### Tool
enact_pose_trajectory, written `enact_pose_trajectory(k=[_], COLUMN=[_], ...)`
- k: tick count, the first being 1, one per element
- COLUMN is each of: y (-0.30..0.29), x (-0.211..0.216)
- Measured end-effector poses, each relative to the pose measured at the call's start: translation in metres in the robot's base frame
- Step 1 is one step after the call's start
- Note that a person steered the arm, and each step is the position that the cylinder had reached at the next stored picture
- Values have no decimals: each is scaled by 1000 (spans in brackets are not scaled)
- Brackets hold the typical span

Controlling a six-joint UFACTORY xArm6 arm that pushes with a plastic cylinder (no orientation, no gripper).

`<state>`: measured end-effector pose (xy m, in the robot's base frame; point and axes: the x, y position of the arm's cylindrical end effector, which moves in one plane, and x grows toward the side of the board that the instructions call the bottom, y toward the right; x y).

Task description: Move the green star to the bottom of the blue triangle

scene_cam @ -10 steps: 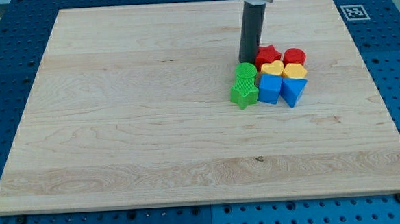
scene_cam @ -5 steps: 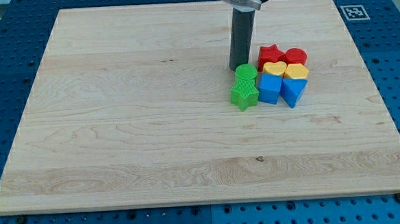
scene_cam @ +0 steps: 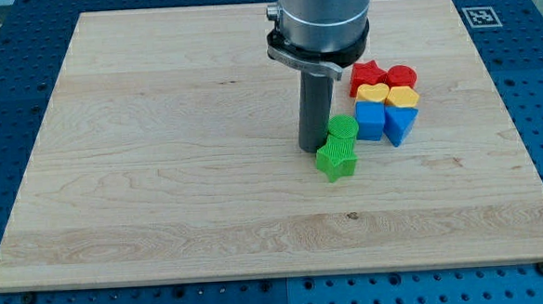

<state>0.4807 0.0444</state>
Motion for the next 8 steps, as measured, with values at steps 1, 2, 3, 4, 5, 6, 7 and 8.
enact_pose_trajectory(k=[1, 2, 3, 4, 5, 6, 7, 8], y=[-2, 0, 11, 32, 51, 65, 78, 89], x=[21, 39, 55, 63, 63, 63, 65, 69])
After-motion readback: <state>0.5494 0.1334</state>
